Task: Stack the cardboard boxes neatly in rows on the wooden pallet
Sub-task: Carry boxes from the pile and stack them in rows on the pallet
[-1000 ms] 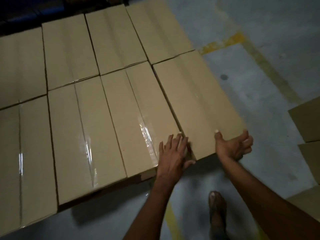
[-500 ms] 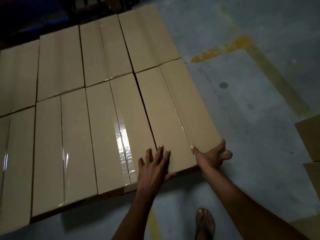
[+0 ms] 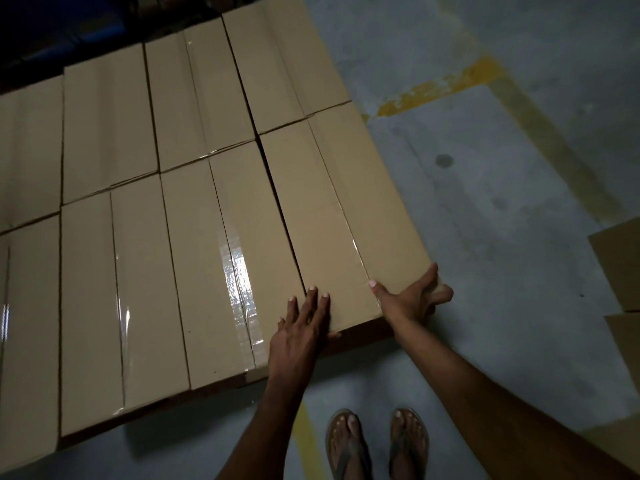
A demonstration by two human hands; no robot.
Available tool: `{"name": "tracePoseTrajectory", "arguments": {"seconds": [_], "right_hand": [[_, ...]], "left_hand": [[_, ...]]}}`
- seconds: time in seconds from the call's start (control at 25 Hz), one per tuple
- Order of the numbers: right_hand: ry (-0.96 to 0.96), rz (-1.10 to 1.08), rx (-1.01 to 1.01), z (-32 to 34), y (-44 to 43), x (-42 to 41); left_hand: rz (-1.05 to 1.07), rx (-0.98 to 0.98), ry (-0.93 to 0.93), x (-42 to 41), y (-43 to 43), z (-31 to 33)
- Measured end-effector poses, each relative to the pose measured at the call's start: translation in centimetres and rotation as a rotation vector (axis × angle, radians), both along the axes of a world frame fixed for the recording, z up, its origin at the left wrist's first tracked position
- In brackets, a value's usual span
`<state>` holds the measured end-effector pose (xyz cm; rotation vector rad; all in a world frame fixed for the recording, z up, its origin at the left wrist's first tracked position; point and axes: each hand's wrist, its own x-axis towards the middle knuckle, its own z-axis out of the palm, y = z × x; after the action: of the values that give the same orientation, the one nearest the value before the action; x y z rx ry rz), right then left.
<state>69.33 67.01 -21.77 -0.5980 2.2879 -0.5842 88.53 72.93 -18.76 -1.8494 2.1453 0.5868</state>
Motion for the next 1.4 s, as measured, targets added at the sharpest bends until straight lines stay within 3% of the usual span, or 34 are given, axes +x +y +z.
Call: {"name": "tracePoseTrajectory", "arguments": {"seconds": [0.2,0.44,0.6,0.88,1.2,1.4], "right_hand": [[-0.091,0.128,0.101,3.6,0.4,-2.6],[-0.103,0.148,-0.074,15.3,3.0,-8.6],[-0.189,0.107,-0.267,24.7,7.0,-13.0],[-0.096,0.027,-0.425,39.1,18.1,-21.1],[0.08,-0.3,-0.417,47.2,26.3,-31.3],[0.184,-0.389,-0.438,50.1,31.2,-33.1]], "left_hand": [[0.066,-0.012,0.053,0.3,-1.6,1.9],[0.201,-0.032,0.376,-2.4,-3.5,11.7],[0.089,-0.107,0.601,-9.1,-2.7,22.3],[-0.158,-0.05,0.814,-21.6,2.3,37.0],[-0.284,0.236,1.072,-37.9,5.1,44.6],[-0.468,0.332,1.064,-45.0,7.3,47.7]]}}
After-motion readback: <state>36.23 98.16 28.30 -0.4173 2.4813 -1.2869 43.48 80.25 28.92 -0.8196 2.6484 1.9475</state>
